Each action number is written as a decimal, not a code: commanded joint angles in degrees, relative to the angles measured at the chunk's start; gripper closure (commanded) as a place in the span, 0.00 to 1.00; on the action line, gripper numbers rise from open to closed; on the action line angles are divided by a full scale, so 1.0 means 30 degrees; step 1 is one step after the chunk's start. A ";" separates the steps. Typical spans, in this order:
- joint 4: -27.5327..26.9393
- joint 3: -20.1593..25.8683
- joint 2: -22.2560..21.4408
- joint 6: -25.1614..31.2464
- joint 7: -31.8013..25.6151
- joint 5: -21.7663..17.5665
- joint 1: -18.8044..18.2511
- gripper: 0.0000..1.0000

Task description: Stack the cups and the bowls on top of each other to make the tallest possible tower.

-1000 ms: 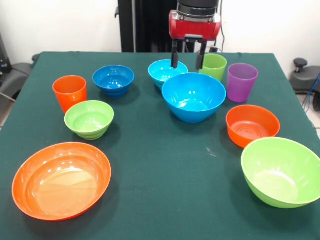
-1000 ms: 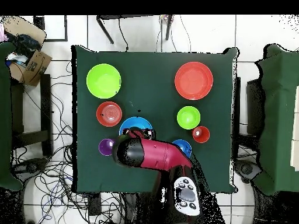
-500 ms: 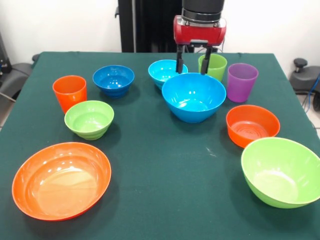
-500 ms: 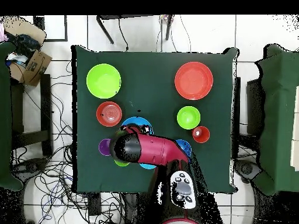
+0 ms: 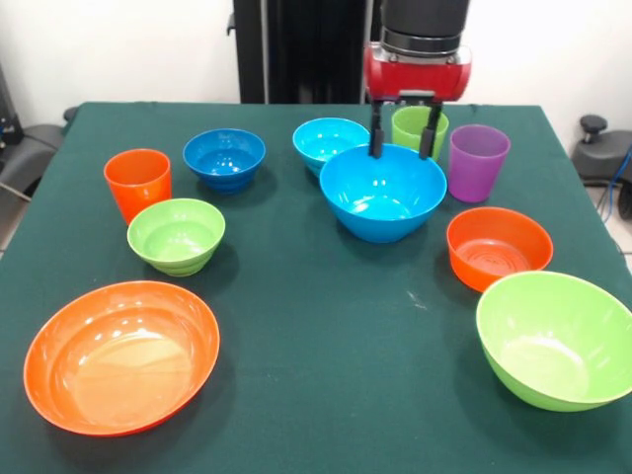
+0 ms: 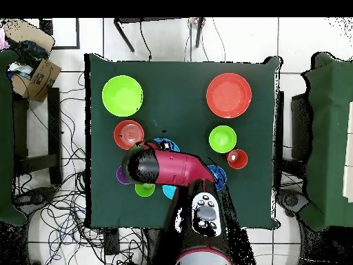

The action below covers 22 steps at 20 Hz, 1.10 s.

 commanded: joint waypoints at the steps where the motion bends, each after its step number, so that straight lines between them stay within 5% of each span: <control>1: -0.2376 0.0292 0.1348 0.2587 0.4469 0.1446 0.2012 0.00; 14: -0.4963 -0.2309 0.4439 0.2778 0.8183 0.3141 0.5929 0.00; 22: -0.7446 -0.3112 0.6523 0.2902 0.9397 0.3514 0.6863 0.00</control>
